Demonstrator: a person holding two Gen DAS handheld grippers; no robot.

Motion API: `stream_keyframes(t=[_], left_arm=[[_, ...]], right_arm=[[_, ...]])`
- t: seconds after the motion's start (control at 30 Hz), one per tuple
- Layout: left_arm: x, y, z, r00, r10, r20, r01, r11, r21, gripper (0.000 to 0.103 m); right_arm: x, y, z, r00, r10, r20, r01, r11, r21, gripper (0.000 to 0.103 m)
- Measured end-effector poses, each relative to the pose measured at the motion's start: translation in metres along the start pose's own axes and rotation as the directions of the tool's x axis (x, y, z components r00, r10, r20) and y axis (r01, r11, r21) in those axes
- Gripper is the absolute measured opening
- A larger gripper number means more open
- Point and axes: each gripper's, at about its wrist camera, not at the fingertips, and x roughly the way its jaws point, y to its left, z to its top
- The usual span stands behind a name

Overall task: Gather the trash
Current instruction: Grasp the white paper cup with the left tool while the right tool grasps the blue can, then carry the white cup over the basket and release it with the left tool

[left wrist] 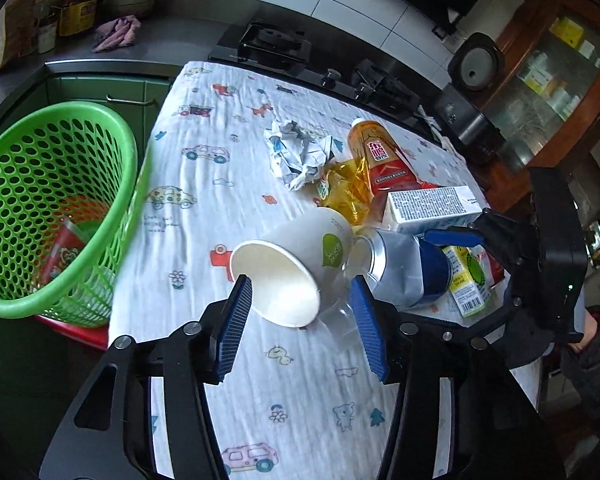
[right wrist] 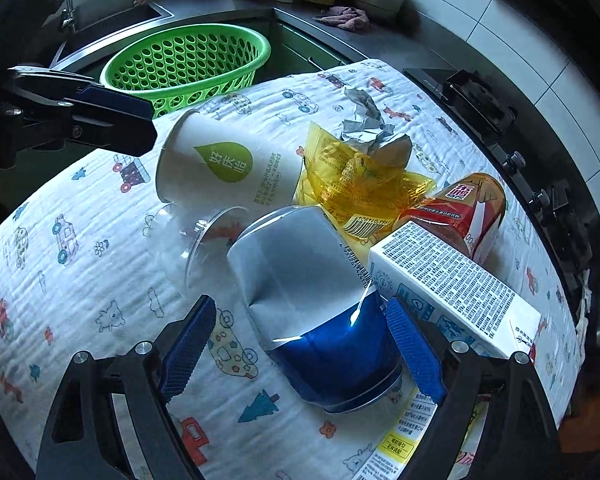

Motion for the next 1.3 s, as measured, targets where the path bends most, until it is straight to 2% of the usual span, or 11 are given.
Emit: stream_keyframes(t=[0.17, 0.27, 0.47, 0.6, 0.97, 1.13, 1.3], left_arm=[[0.02, 0.007, 0.003, 0.998, -0.049, -0.032, 0.047, 0.997, -0.057, 0.042], [0.029, 0.01, 0.006, 0.997, -0.07, -0.039, 0.066, 0.995, -0.076, 0.033], [0.033, 0.005, 0.012, 0.996, -0.089, -0.021, 0.088, 0.995, -0.056, 0.015], [0.031, 0.003, 0.014, 0.996, -0.085, -0.016, 0.084, 0.996, -0.025, 0.009], [0.011, 0.005, 0.014, 0.997, -0.077, 0.016, 0.077, 0.997, -0.003, 0.002], [-0.013, 0.012, 0.016, 0.996, -0.065, 0.063, 0.065, 0.998, 0.005, 0.002], [-0.048, 0.028, 0.025, 0.99, -0.041, 0.138, 0.041, 0.999, 0.001, 0.002]], right_arm=[[0.011, -0.004, 0.001, 1.0, 0.008, -0.024, -0.008, 1.0, -0.014, 0.084], [0.02, -0.004, -0.001, 0.999, 0.015, -0.042, -0.016, 1.0, -0.024, 0.084], [0.026, -0.007, -0.002, 0.998, 0.038, -0.047, -0.037, 0.999, 0.007, 0.079], [0.024, -0.005, -0.004, 0.998, 0.036, -0.042, -0.035, 0.999, 0.029, 0.078], [-0.004, 0.003, -0.014, 0.999, 0.043, -0.002, -0.042, 0.989, 0.139, 0.077], [-0.025, -0.001, -0.013, 0.998, 0.054, 0.036, -0.06, 0.976, 0.21, 0.077], [-0.042, -0.001, 0.004, 0.995, 0.059, 0.081, -0.077, 0.968, 0.241, 0.077]])
